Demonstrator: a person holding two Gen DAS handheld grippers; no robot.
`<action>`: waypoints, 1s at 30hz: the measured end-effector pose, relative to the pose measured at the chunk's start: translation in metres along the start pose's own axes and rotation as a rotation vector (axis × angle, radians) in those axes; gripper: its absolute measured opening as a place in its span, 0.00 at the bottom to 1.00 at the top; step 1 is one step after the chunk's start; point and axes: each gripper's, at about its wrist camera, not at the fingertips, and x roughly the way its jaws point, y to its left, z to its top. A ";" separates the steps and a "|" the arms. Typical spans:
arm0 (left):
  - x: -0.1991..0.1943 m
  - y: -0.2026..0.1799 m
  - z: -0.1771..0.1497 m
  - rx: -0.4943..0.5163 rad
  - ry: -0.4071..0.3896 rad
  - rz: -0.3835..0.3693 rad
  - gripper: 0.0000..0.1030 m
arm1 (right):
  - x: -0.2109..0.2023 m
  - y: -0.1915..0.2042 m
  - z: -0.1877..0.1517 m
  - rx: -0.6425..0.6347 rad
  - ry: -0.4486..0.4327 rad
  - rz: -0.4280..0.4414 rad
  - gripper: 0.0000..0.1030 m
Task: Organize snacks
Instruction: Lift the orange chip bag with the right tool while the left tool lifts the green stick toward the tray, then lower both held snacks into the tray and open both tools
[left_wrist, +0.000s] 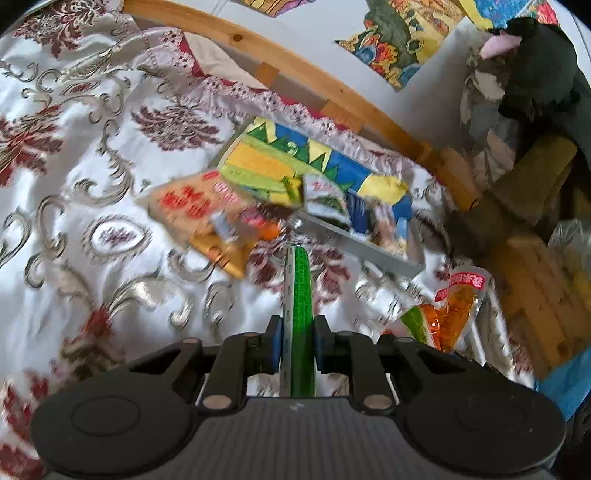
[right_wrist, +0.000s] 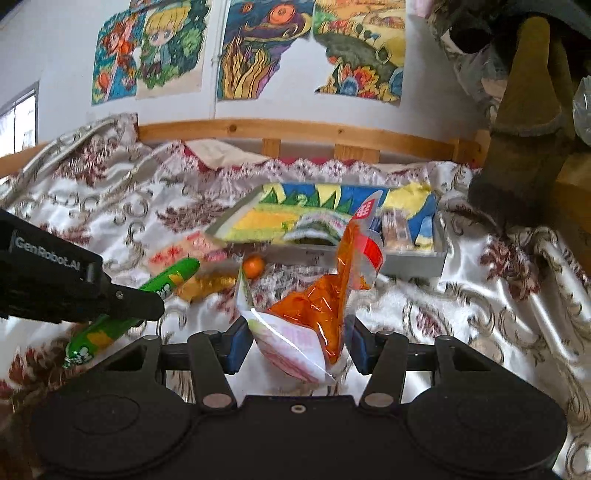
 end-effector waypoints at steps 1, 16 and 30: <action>0.002 -0.003 0.006 0.002 -0.009 -0.006 0.18 | 0.001 -0.002 0.005 0.005 -0.010 0.001 0.54; 0.082 -0.064 0.124 0.100 -0.172 -0.042 0.18 | 0.080 -0.073 0.113 -0.091 -0.199 -0.003 0.55; 0.228 -0.072 0.141 0.159 -0.077 0.027 0.18 | 0.198 -0.111 0.094 -0.011 -0.170 -0.008 0.55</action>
